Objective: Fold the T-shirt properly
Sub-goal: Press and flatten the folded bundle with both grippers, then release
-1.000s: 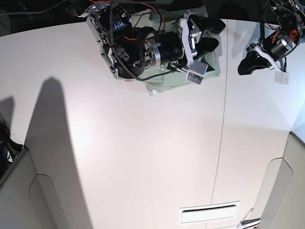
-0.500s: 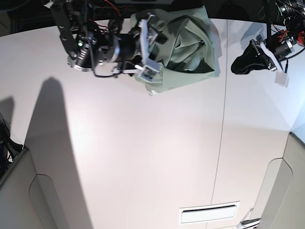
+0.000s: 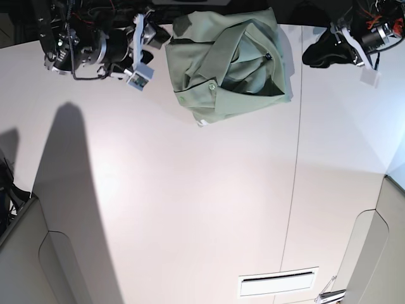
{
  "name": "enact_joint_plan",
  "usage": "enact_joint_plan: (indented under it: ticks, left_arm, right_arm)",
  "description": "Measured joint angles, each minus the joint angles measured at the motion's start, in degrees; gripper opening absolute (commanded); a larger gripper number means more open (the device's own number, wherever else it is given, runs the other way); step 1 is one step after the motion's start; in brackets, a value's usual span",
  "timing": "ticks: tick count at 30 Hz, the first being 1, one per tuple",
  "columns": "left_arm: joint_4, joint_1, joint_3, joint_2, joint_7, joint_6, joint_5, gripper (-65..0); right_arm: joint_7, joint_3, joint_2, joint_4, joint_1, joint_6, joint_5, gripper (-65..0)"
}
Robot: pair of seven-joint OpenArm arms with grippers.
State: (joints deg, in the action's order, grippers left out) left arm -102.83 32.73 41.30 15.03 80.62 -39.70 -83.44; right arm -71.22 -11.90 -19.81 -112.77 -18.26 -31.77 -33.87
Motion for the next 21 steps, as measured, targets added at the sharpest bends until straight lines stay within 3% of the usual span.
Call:
enact_joint_plan:
  ticks: [7,14,17,21]
  left_arm:
    - [0.02,0.76,-0.5,-3.54,-0.04,-0.02,0.02,-37.7]
    - [0.02,1.25,-6.95,-5.53,-0.09,-0.02,0.11,-37.6]
    - [-0.02,1.11,-10.25,-5.66,-0.22,0.0,7.41,-37.6]
    - [-0.02,1.16,-13.29,-5.6,-2.69,0.0,10.64,-37.6]
  right_arm:
    - [5.9,-0.02,0.0,0.02,-1.9,-0.22,3.28,-29.4]
    - [12.02,-0.02,0.04,3.91,-1.9,-0.24,7.13,-29.4]
    - [13.35,-0.33,0.0,5.75,-1.86,-0.46,6.38,-29.4]
    - [16.72,-1.66,0.09,7.67,-1.6,-0.44,6.03,-29.4]
